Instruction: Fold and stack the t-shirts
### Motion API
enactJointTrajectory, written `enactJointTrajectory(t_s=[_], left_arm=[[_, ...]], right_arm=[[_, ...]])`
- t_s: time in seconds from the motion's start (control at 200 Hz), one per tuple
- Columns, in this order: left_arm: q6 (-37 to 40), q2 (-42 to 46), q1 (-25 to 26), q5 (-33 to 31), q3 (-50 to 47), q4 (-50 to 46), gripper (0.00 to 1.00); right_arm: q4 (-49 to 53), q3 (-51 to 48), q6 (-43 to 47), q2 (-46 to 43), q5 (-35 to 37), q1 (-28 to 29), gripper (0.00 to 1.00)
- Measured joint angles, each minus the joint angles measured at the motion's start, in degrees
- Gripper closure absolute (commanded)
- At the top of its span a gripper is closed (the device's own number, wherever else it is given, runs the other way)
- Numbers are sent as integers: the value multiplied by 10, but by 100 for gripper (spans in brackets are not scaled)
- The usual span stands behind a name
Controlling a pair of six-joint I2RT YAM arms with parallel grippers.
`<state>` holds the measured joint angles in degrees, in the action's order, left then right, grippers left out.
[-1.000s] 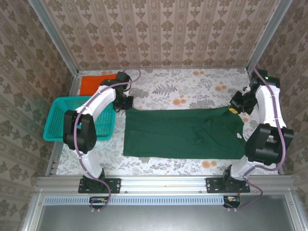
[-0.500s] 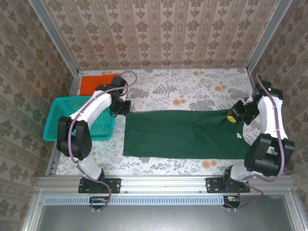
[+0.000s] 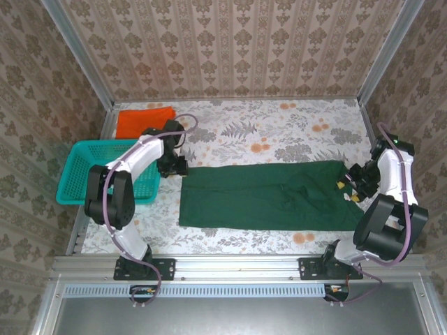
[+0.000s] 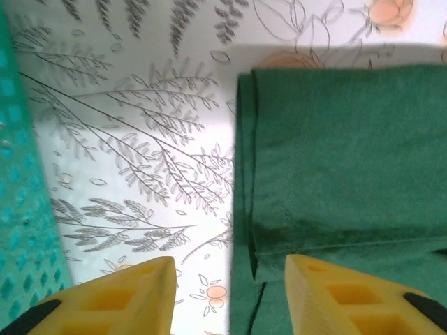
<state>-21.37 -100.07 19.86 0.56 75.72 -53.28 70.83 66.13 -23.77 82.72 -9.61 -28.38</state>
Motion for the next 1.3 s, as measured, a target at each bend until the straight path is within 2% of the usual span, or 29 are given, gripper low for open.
enactJointTrajectory(t_s=[0.135,0.235,0.305,0.455,0.69,0.97,1.16,1.3], left_arm=[[4,-23,12,-14,76,-5,53],[7,-56,31,-14,133,-7,53],[10,-86,45,-7,165,-7,56],[17,-160,72,12,200,-12,64],[17,-247,87,20,206,-29,64],[14,-297,74,-9,289,-70,64],[13,-359,68,-39,399,-115,63],[10,-393,55,-66,466,-134,55]], right_arm=[[-25,-7,-20,0,17,-9,45],[-75,-17,-50,2,2,-8,50],[-104,-17,-66,18,-5,5,57],[-166,3,-83,112,-17,48,66],[-229,61,-95,237,-16,81,70],[-240,160,-107,335,4,85,60],[-226,246,-122,388,9,85,53],[-220,292,-125,408,14,93,44]])
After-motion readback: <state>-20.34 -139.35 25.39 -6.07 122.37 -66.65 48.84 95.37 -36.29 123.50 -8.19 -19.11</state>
